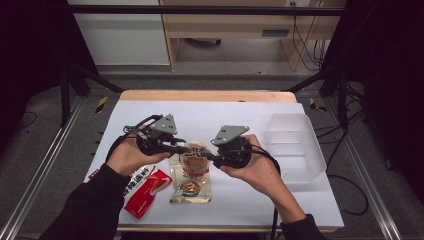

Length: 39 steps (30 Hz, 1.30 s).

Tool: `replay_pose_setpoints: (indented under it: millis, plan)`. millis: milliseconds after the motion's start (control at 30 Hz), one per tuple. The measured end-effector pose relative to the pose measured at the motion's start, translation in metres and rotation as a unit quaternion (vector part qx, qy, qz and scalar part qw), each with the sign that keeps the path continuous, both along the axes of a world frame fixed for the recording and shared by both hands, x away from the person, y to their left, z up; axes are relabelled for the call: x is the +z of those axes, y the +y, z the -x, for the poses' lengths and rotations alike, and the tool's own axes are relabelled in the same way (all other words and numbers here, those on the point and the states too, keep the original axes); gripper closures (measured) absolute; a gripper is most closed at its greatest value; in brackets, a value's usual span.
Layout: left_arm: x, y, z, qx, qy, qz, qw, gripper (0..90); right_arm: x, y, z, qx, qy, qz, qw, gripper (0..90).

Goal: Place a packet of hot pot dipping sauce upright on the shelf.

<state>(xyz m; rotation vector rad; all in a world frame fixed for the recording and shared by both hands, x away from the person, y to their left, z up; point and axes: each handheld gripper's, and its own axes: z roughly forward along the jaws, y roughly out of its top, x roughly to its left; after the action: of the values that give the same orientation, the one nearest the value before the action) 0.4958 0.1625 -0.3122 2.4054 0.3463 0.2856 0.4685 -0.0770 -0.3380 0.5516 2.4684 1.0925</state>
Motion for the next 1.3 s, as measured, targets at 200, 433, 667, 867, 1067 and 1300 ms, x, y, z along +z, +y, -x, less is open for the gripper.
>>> replay_pose_setpoints:
  millis: [200, 433, 667, 867, 1067, 1300]
  plan:
    - [0.001, 0.003, 0.000, -0.005, -0.001, 0.000, 1.0000, 73.8, 0.007, 0.013, -0.013, 0.028, -0.003, 0.061, 0.9977, 30.0]
    - [0.000, 0.003, 0.003, -0.014, -0.004, 0.000, 0.9999, 73.8, 0.012, 0.023, -0.026, 0.066, 0.024, 0.089, 0.9936, 25.6]
    - [-0.003, 0.004, 0.003, -0.015, -0.003, 0.009, 0.9998, 73.8, 0.016, 0.031, -0.031, 0.085, 0.038, 0.101, 0.9906, 54.1]
    - [-0.004, 0.003, 0.004, -0.015, -0.004, 0.011, 0.9998, 73.8, 0.016, 0.034, -0.031, 0.093, 0.043, 0.096, 0.9901, 74.1]
    - [-0.006, 0.004, 0.004, -0.008, -0.001, 0.018, 0.9998, 73.5, 0.018, 0.038, -0.028, 0.094, 0.044, 0.106, 0.9889, 87.4]
    - [-0.009, 0.010, 0.003, 0.015, -0.002, 0.057, 0.9983, 61.2, 0.027, 0.037, -0.028, 0.088, 0.035, 0.115, 0.9888, 88.7]
